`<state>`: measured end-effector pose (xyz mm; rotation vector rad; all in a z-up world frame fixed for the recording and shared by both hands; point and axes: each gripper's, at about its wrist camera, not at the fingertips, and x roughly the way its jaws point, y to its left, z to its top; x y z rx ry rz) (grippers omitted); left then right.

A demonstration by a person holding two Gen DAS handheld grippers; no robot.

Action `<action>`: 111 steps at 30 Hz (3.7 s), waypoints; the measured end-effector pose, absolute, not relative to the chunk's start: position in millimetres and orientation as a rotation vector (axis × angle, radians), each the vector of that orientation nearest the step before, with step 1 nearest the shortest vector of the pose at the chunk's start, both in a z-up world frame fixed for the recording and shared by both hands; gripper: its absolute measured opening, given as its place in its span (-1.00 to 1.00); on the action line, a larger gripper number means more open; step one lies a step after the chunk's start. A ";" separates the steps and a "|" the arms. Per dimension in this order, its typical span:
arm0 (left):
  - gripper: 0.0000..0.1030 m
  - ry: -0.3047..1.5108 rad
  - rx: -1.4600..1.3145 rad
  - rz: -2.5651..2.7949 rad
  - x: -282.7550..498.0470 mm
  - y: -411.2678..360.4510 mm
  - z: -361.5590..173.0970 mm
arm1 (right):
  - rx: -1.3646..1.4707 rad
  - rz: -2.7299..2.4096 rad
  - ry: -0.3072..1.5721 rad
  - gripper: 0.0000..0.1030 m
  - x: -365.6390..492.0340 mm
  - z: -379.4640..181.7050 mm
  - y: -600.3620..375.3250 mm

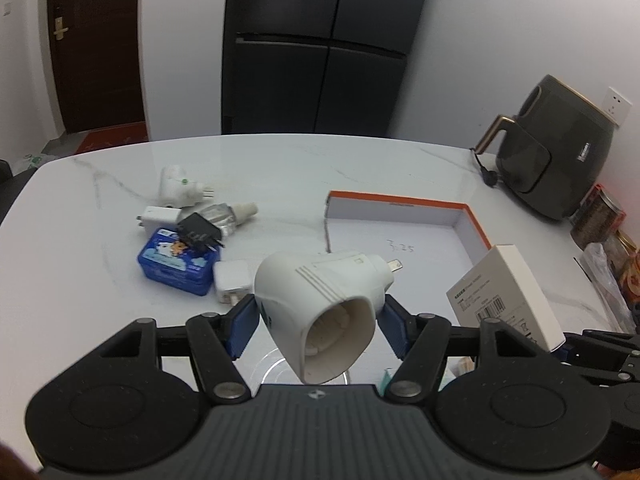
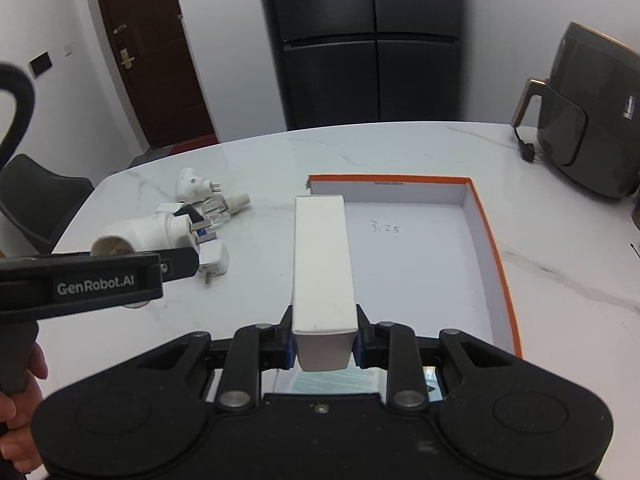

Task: Organize rigid objects
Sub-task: 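Carry the lamp socket and white box with both tools over the tray, then lower the white box into the tray with the right tool while the left tool releases the lamp socket there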

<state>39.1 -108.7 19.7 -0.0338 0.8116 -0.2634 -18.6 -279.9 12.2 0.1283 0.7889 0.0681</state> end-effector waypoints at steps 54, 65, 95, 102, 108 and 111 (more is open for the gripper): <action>0.28 0.765 0.004 -0.373 42.3 -183.7 37.3 | 0.162 -0.057 0.698 -0.37 -28.4 30.9 -347.8; 0.28 0.744 0.001 -0.360 55.4 -188.9 45.6 | 0.148 -0.045 0.681 -0.37 -12.9 38.2 -349.6; 0.28 0.794 -0.009 -0.308 131.9 -200.2 24.0 | 0.110 -0.060 0.749 -0.37 80.2 16.8 -360.4; 0.28 0.837 -0.008 -0.306 153.1 -209.1 7.5 | 0.114 -0.062 0.787 -0.35 113.7 -4.4 -369.1; 0.28 0.865 -0.011 -0.320 168.0 -220.2 -6.6 | 0.109 -0.077 0.754 -0.15 113.7 -3.6 -381.4; 0.28 0.882 -0.001 -0.329 174.1 -228.8 -14.6 | 0.130 -0.089 0.734 -0.14 100.6 0.5 -390.5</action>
